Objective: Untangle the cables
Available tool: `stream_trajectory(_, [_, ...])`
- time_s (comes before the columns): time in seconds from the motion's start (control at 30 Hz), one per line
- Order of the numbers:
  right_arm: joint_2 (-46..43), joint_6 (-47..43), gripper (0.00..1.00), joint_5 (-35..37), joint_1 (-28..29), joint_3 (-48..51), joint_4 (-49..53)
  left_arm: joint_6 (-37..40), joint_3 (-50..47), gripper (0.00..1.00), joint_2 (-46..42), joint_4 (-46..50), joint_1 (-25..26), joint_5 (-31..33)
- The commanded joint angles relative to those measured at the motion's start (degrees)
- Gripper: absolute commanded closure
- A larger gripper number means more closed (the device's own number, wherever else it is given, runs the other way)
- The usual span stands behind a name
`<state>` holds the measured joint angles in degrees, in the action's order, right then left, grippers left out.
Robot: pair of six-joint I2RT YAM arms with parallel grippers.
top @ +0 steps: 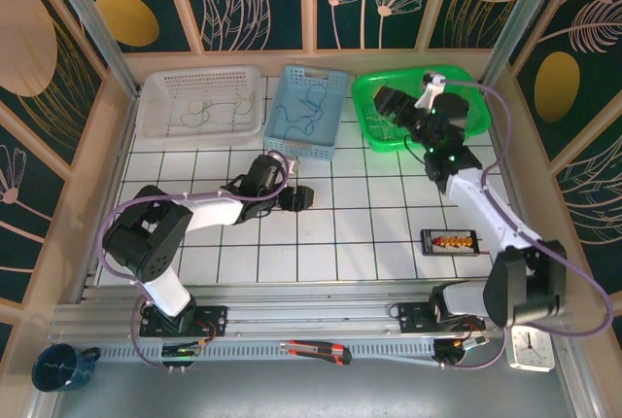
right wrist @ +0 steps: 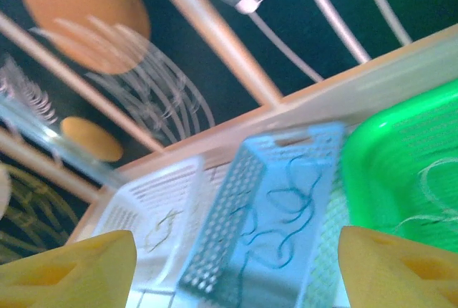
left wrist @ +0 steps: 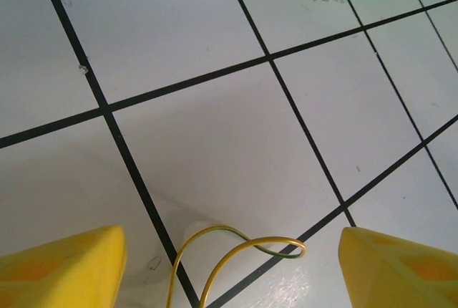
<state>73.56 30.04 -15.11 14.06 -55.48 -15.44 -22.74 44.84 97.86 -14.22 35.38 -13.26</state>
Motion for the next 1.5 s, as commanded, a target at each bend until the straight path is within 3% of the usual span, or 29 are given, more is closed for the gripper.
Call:
stream_trajectory(0.0, [-4.80, 1.31, 0.26, -0.91, 3.18, 4.69, 1.54, 1.71, 1.30, 0.34, 2.58, 1.97, 0.07, -0.91])
stream_trajectory(0.1, [-8.73, 1.86, 0.28, 0.19, 6.64, 8.69, 2.23, 1.60, 1.39, 0.53, 3.63, 1.61, 0.10, -0.88])
stream_trajectory(0.23, [-11.71, 2.21, 0.29, 1.65, 11.08, 12.47, 3.32, 0.91, 1.30, 0.97, 3.38, 0.73, 0.07, -0.02])
stream_trajectory(0.27, [-12.00, 2.12, 0.29, 1.75, 12.07, 13.44, 3.23, 0.62, 1.28, 1.00, 2.80, 0.62, 0.07, 0.09])
stream_trajectory(0.63, [-13.10, 3.26, 0.31, 2.11, 15.60, 20.66, 1.30, -1.16, 4.46, 1.00, -11.56, 4.97, -1.09, 5.52])
stream_trajectory(0.9, [-14.54, 3.33, 0.32, 2.46, 15.82, 20.43, 2.25, -3.86, 9.04, 1.00, -16.48, 5.20, -11.22, 5.42])
stream_trajectory(1.2, [-18.02, 2.70, 0.32, 3.54, 15.82, 20.83, 4.58, -7.02, 18.52, 1.00, -8.93, 2.25, -24.98, 3.70])
stream_trajectory(1.47, [-20.37, 1.05, 0.32, 5.60, 15.73, 21.07, 8.43, -7.05, 28.12, 0.94, 3.10, 2.50, -30.87, 4.10])
